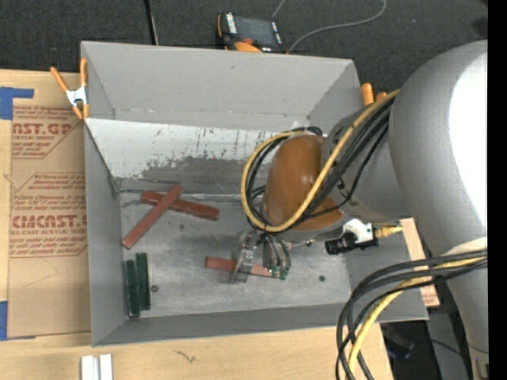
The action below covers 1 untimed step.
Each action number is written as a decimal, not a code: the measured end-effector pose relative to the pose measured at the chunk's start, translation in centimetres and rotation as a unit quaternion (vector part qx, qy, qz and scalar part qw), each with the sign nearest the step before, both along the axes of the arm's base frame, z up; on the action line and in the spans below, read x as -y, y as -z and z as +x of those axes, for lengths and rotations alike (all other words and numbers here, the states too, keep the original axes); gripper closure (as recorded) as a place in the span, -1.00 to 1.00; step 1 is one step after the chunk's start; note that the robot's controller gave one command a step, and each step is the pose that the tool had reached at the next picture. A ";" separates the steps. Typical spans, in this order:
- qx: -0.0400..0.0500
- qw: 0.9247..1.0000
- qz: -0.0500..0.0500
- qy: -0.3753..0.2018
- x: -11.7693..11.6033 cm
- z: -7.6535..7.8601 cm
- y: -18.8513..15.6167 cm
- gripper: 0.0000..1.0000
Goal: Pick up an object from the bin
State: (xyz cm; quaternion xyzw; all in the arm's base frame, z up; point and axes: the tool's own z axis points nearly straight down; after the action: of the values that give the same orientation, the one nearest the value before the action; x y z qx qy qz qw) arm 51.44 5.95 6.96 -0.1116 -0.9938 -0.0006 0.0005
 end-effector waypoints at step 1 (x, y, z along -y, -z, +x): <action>0.001 1.000 0.000 0.000 0.0 0.0 -2.2 1.00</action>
Offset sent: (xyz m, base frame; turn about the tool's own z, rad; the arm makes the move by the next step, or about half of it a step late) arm 0.0000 0.0000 0.0213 0.0000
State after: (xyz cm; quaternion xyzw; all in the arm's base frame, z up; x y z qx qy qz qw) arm 51.46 5.99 9.14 -0.1115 -0.9938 -0.0006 -0.0006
